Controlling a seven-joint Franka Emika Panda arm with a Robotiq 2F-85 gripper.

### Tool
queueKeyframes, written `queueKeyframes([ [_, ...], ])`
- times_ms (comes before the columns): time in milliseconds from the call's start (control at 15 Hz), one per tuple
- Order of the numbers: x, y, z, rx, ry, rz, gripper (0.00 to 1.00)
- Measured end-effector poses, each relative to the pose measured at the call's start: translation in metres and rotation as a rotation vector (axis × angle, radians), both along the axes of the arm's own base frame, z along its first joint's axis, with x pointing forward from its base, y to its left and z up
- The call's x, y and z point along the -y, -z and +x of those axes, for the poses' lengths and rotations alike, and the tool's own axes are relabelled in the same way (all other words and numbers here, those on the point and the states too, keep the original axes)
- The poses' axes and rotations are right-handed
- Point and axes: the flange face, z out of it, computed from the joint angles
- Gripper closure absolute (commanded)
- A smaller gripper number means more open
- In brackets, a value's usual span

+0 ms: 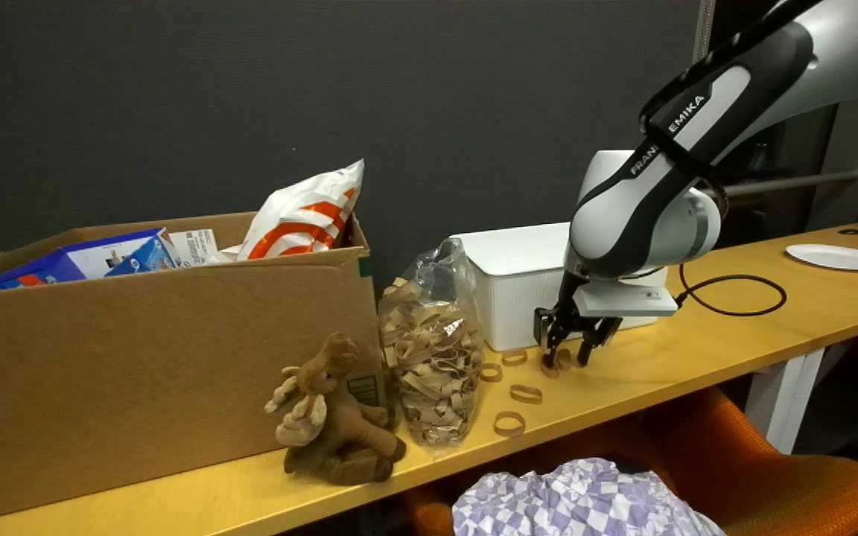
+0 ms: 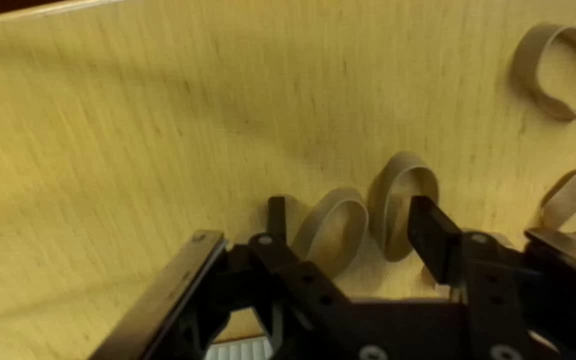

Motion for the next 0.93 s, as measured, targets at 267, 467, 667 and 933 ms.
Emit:
queueKeyframes([
  [267, 0.001, 0.001, 0.004, -0.012, -0.002, 0.001, 0.90],
  [467, 0.001, 0.001, 0.005, -0.013, -0.001, 0.002, 1.00],
  [667, 0.001, 0.000, 0.008, -0.008, -0.002, 0.002, 0.99],
  [933, 0.000, -0.010, 0.016, 0.016, -0.004, 0.001, 0.99],
])
